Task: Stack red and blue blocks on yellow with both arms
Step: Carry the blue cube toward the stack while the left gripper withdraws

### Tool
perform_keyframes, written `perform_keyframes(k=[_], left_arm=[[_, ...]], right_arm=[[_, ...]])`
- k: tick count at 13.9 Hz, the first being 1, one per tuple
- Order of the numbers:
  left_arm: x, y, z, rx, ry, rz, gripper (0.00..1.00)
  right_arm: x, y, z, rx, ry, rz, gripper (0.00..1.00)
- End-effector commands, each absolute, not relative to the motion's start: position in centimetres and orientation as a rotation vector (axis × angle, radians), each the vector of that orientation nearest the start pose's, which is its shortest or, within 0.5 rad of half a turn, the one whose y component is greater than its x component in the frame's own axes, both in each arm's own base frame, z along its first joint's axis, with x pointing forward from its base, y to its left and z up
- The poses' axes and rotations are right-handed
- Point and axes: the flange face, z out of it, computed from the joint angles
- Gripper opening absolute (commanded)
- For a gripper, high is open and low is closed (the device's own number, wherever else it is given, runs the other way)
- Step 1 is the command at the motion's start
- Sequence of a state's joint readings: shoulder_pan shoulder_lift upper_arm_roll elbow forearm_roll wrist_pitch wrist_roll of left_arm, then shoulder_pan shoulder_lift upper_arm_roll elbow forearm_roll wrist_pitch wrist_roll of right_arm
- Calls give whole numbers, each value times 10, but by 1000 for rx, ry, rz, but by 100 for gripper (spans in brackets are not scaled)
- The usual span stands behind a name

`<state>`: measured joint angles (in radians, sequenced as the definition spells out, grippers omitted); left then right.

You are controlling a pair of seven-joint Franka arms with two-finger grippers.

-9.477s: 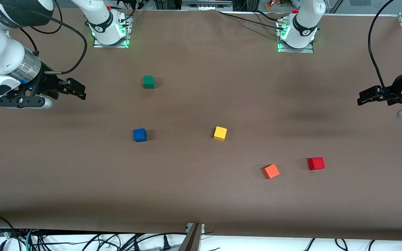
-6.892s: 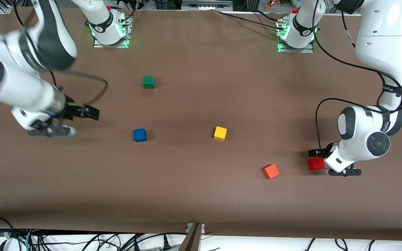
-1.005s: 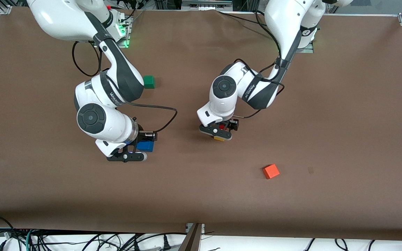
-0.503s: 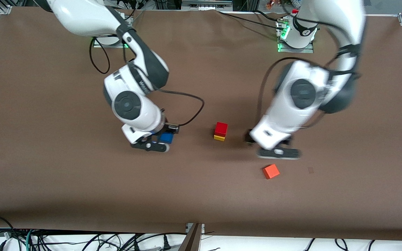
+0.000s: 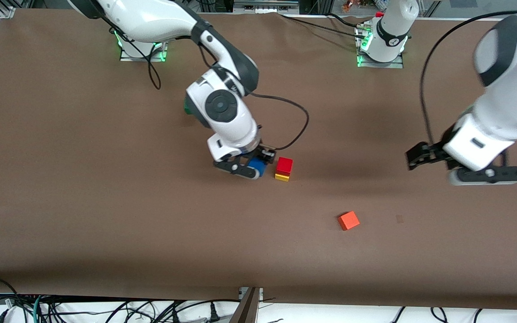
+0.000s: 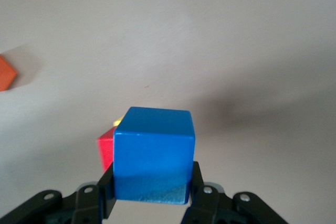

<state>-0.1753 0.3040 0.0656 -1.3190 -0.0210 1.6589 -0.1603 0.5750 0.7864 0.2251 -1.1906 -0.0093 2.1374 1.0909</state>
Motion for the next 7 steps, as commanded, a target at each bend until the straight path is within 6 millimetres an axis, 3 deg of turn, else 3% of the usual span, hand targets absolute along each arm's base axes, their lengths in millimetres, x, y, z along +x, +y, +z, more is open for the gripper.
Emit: perform_keyframes(k=[1,3,7], left_arm=[[642,-34,564,-3159,-21,27,100],[641,-16,563,-3166,-26,51,100],[635,-14,567,-3163,-32,95,100]], right_arm=[[570,540,335,-2797,586,-20,33],[562,555,327,-2781,613,-21,33],[547,573,311,-2805,605,-65,33]])
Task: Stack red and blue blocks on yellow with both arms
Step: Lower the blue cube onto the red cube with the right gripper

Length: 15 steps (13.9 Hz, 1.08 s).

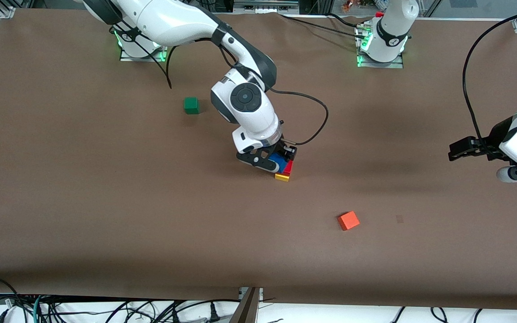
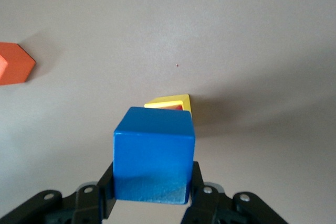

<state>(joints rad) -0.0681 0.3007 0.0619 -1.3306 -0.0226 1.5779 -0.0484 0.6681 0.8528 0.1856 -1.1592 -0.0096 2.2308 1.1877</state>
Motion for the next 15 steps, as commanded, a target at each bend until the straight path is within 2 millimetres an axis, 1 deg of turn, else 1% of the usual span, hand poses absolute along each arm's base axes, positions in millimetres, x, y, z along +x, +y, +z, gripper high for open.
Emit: perform_keyframes(k=[1,2,4,6,8,11,13,14,15], left_arm=[[635,-14,567,-3158,-34,97,100],[634,-13,568,-3155,-37,97,100],[628,-13,576,-3153,-39,101,100],[613,-13,585,-3155,-39,121,100],[596,-3,584,-3156,-69,146,100],[582,0,580,-3157,-83,165,100],[577,2,577,-3159,-89,148,100],[577,6,576,-3159,-98,155,100],[580,9,573,-3158,-103,165,100]], right_arm=[[548,573,308,-2795,624,-67,33],[547,574,307,-2794,629,-66,33],[545,576,305,-2797,627,-62,33],[545,576,305,-2794,630,-62,33],[545,576,303,-2788,648,-58,33],[543,577,300,-2789,651,-50,33],[544,578,301,-2779,683,-48,33],[543,578,301,-2779,686,-45,33],[543,578,301,-2778,688,-45,33]])
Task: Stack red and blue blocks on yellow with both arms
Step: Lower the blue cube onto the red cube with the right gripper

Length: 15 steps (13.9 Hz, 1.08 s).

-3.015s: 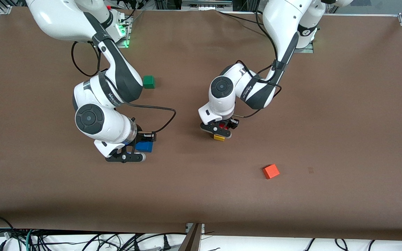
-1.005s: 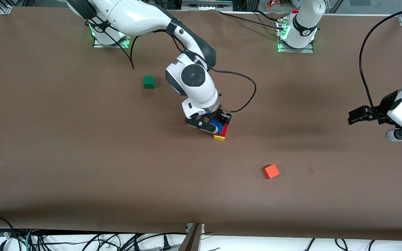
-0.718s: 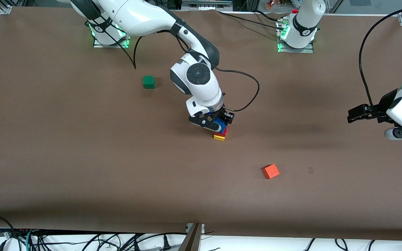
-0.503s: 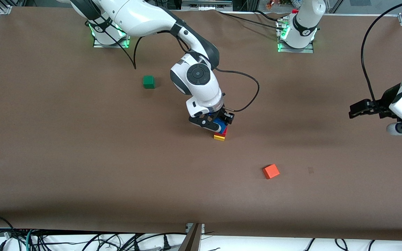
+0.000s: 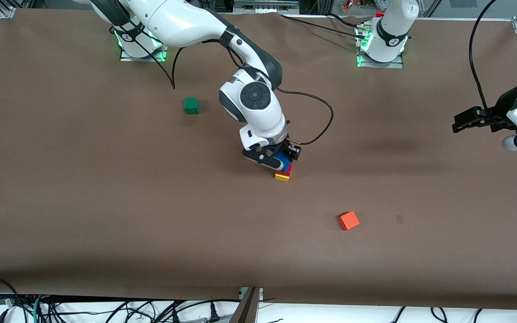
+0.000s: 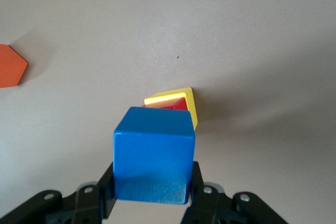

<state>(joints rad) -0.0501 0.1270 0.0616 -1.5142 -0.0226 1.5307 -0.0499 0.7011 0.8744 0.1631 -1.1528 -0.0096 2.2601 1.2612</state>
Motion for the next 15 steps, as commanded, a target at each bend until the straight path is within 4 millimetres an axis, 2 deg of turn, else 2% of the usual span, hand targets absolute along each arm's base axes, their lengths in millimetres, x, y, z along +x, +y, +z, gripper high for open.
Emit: perform_keyframes(k=[1,5,10,13,15], left_arm=[[584,10,566,-3157,-108,179,100],[587,11,566,-3161,-106,172,100],[595,10,577,-3165,-103,129,100],[595,19,577,-3171,-125,126,100],[595,19,577,-3171,-125,128,100]], right_arm=[[543,578,301,-2779,686,-44,33],[539,582,300,-2774,700,-38,37],[535,586,294,-2780,693,-36,41],[535,586,294,-2780,693,-36,62],[535,586,294,-2780,690,-39,68]])
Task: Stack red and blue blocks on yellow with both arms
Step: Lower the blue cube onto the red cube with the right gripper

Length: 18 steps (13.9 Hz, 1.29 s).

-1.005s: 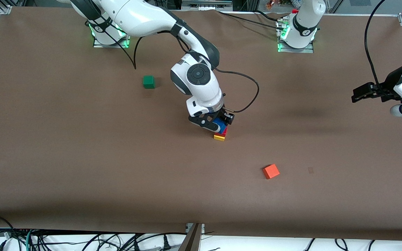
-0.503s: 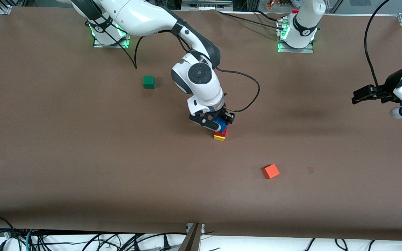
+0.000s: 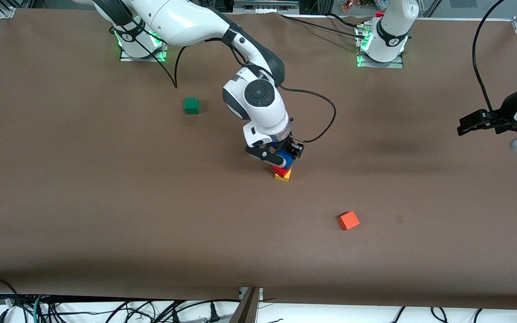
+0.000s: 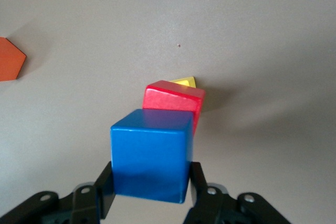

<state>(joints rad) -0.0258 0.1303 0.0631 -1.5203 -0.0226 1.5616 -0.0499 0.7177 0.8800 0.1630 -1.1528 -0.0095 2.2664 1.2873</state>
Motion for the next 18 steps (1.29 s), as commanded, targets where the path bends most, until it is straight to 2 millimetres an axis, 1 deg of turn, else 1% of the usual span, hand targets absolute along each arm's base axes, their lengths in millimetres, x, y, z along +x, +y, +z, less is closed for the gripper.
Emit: perform_keyframes(k=[1,2,3,5,8,9,10,11,12,13,14,15,16,17,18], left_arm=[[596,19,576,-3171,-125,128,100],[596,19,576,-3171,-125,131,100],[595,20,577,-3171,-125,128,100],[596,20,576,-3171,-125,128,100],[596,20,576,-3171,-123,131,100],[596,20,577,-3171,-125,128,100],[596,19,576,-3171,-123,128,100],[596,19,576,-3171,-123,131,100],[596,19,577,-3171,-125,128,100],[597,19,574,-3170,-128,133,100],[598,19,574,-3170,-128,133,100],[598,19,577,-3171,-125,124,100],[599,19,577,-3171,-125,121,100],[600,19,575,-3170,-125,126,100],[601,19,575,-3170,-128,126,100]], right_arm=[[535,585,295,-2779,691,-42,70],[535,585,295,-2779,691,-42,71],[536,586,296,-2777,691,-43,75],[536,585,296,-2779,688,-46,80],[540,581,300,-2781,693,-46,85],[541,580,302,-2780,694,-46,85],[540,579,304,-2786,695,-43,91],[540,577,305,-2803,700,-30,94],[542,572,315,-2817,705,-19,98],[545,566,335,-2821,707,-18,99],[551,556,352,-2829,717,-3,99],[555,546,370,-2837,724,1,99],[554,540,389,-2840,723,2,99],[557,529,409,-2853,707,1,99],[561,513,435,-2868,672,0,99]])
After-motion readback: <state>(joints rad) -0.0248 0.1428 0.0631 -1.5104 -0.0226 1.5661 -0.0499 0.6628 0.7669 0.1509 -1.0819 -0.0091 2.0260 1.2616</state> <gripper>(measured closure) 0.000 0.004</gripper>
